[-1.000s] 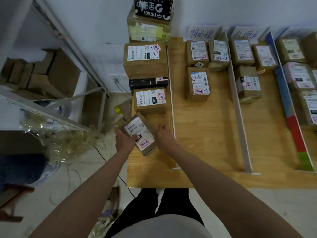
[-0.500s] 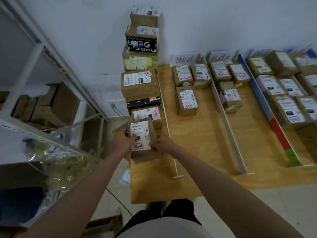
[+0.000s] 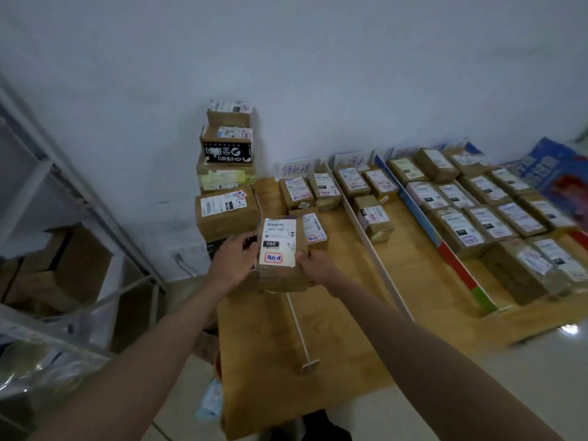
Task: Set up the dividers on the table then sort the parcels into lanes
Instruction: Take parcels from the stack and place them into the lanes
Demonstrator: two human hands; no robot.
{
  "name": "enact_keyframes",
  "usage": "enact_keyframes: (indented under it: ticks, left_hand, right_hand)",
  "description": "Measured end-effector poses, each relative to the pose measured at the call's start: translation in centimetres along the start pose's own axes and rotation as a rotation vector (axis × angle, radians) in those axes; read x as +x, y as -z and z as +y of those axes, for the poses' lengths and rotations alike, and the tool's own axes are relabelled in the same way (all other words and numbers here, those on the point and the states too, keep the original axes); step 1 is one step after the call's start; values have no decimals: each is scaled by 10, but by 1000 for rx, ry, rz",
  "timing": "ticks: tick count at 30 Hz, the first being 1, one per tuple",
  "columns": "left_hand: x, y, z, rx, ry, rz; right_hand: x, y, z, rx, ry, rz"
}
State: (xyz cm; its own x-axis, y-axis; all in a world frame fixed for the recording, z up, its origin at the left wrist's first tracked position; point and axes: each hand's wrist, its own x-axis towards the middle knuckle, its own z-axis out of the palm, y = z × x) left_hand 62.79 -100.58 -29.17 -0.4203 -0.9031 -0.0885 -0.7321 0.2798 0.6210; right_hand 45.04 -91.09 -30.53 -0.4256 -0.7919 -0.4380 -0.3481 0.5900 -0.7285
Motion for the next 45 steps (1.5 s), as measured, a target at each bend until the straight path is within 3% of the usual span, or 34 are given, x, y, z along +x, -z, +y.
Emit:
enact_keyframes:
  ticks: [8,19,30,45]
  left_hand:
    - [8,-10,34,373,-212,-12]
    - [32,-78,90,439,-315,-86]
    - [100,-137,127,444,-141,-51]
    - [165,-174,99,487,29,-38]
  right_hand:
    - [-14,55,25,-33,-40,177]
    - [12,132,94,-40,-134,244]
    - [117,185,123,-104,-38,119]
    - [242,176,107,-237,-55,-32]
